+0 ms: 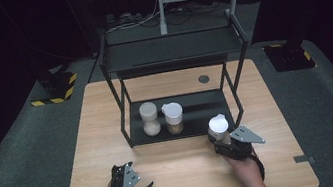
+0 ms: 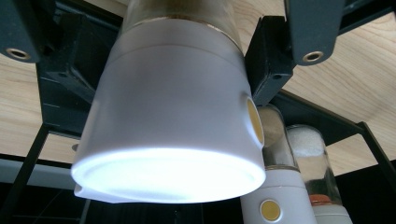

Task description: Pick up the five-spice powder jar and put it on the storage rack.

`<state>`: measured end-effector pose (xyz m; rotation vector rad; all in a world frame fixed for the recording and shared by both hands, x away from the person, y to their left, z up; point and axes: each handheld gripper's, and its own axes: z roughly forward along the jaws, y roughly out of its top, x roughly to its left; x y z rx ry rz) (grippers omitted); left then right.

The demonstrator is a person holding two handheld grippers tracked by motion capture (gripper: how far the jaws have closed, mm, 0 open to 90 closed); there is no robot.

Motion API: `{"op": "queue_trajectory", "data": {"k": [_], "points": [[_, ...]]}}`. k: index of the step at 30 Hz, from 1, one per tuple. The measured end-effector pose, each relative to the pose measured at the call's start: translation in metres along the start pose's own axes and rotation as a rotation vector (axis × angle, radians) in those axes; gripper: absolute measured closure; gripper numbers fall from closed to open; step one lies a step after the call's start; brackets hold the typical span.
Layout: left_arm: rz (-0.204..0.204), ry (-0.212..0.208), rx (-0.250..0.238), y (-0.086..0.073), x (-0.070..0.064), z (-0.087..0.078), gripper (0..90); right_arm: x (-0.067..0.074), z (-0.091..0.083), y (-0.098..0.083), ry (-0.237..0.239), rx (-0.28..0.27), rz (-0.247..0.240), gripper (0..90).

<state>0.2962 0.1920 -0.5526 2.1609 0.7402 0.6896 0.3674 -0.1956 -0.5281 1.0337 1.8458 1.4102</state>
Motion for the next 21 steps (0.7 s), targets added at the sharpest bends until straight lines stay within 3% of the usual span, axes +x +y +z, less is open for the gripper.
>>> {"op": "queue_trajectory", "data": {"k": [21], "points": [[-0.003, -0.007, -0.006, -0.0003, 0.0007, -0.0004, 1.3, 0.0071, -0.0016, 0.0064, -0.007, 0.021, -0.009, 30.5]]}}
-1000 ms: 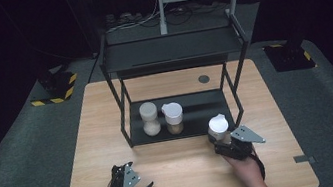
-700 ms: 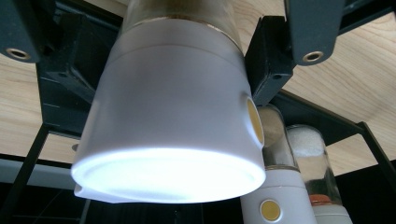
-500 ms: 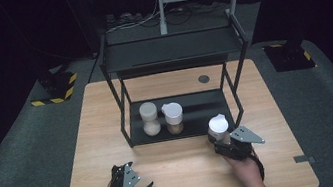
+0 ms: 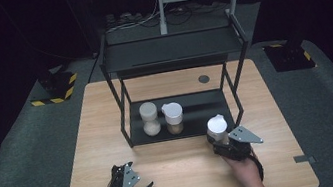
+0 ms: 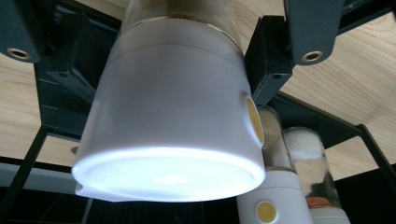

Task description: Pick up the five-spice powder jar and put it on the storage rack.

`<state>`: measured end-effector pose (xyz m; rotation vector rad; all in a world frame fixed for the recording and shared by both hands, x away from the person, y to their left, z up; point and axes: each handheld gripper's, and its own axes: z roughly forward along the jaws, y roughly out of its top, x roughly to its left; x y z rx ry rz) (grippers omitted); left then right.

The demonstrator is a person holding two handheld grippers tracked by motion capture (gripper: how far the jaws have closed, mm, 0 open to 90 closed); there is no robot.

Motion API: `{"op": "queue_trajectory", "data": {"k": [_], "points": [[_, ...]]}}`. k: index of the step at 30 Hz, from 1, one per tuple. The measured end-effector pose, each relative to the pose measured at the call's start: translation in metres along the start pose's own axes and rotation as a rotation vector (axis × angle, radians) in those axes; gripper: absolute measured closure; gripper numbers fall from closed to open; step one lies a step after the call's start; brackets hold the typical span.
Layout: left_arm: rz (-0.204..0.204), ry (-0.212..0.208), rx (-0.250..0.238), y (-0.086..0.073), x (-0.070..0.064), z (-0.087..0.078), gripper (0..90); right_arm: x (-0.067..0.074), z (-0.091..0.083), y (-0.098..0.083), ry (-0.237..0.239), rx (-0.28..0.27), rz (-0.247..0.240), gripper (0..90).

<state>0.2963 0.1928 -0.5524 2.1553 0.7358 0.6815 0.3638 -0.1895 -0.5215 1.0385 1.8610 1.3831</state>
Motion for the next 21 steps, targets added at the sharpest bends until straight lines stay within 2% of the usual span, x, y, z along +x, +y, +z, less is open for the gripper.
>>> {"op": "queue_trajectory", "data": {"k": [8, 21], "points": [[-0.002, -0.004, -0.001, 0.0, 0.0, 0.0, 1.3, 0.004, -0.009, 0.014, 0.008, 0.005, -0.022, 30.5], [-0.004, -0.003, -0.002, 0.0, 0.0, 0.0, 1.3, 0.006, -0.012, 0.022, 0.015, 0.016, -0.026, 30.5]]}}
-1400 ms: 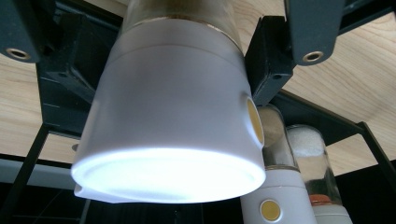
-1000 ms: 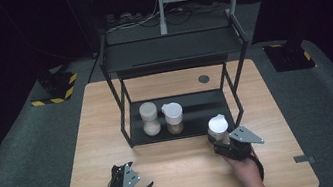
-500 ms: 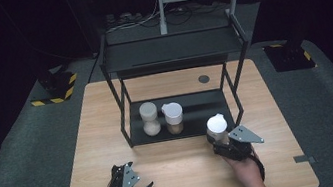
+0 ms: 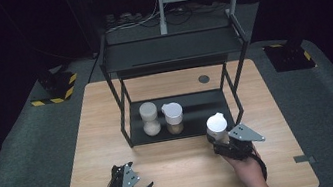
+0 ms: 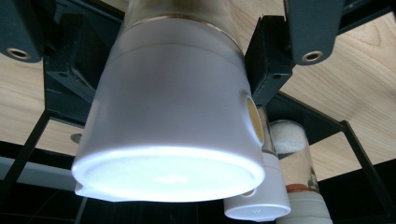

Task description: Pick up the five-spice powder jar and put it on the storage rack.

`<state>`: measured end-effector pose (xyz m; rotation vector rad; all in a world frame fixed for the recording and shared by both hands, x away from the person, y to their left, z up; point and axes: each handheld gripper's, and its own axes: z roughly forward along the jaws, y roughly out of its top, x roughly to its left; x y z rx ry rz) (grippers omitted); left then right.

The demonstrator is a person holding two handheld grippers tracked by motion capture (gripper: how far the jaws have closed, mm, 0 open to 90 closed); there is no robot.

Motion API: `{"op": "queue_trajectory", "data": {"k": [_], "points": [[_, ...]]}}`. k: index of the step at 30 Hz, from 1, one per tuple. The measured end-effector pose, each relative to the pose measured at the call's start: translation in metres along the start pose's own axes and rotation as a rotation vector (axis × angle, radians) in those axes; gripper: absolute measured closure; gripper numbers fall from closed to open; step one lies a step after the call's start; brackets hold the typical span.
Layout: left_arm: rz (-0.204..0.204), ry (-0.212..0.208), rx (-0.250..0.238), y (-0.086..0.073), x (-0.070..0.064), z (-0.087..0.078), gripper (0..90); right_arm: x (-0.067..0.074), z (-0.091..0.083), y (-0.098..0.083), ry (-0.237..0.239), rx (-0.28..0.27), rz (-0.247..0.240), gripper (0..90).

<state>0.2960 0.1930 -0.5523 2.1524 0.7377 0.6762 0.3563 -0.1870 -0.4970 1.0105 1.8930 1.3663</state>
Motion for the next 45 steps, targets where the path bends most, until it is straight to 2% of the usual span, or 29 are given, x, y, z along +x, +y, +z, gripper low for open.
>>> {"op": "queue_trajectory", "data": {"k": [9, 22, 45], "points": [[-0.005, -0.005, -0.003, 0.0, 0.001, 0.0, 1.3, 0.001, 0.004, 0.01, 0.002, -0.013, -0.002, 30.4], [-0.005, -0.009, -0.005, 0.0, 0.001, 0.0, 1.3, -0.003, 0.012, 0.018, -0.008, -0.025, 0.02, 30.4], [-0.012, -0.013, -0.014, -0.001, 0.002, -0.001, 1.3, -0.005, 0.038, 0.029, -0.026, -0.048, 0.032, 30.4]]}}
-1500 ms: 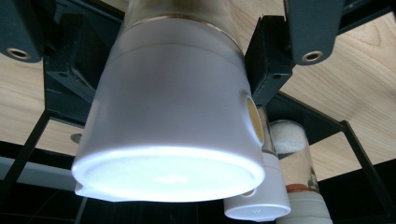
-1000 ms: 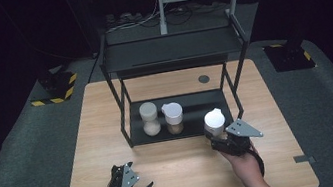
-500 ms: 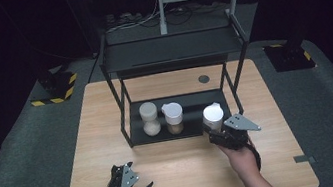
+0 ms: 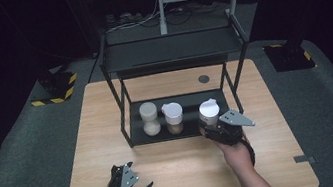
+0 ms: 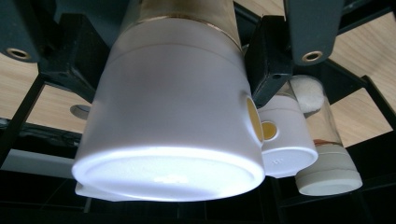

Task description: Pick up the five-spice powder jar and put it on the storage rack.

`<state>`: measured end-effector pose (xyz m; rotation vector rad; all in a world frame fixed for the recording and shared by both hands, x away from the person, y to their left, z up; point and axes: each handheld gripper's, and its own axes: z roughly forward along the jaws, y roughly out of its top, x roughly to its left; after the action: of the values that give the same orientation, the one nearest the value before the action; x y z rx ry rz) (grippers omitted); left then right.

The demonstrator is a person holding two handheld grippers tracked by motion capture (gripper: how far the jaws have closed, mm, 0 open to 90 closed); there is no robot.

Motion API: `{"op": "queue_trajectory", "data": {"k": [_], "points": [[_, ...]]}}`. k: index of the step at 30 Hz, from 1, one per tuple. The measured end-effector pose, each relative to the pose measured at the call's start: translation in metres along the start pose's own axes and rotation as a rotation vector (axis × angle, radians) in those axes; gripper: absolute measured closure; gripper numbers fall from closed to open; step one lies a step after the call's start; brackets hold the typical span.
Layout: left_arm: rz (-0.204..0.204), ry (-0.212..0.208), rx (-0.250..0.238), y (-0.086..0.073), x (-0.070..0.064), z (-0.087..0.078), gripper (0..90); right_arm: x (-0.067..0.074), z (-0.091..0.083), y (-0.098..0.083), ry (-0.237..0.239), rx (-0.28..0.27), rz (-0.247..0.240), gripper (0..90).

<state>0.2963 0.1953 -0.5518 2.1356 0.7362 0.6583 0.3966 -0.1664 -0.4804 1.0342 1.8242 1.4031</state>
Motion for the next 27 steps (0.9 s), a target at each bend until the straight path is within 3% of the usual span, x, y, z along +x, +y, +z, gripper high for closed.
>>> {"op": "queue_trajectory", "data": {"k": [27], "points": [[-0.002, -0.004, -0.008, 0.0, 0.0, -0.001, 1.3, -0.008, 0.031, 0.004, -0.04, 0.0, -0.018, 30.4]]}}
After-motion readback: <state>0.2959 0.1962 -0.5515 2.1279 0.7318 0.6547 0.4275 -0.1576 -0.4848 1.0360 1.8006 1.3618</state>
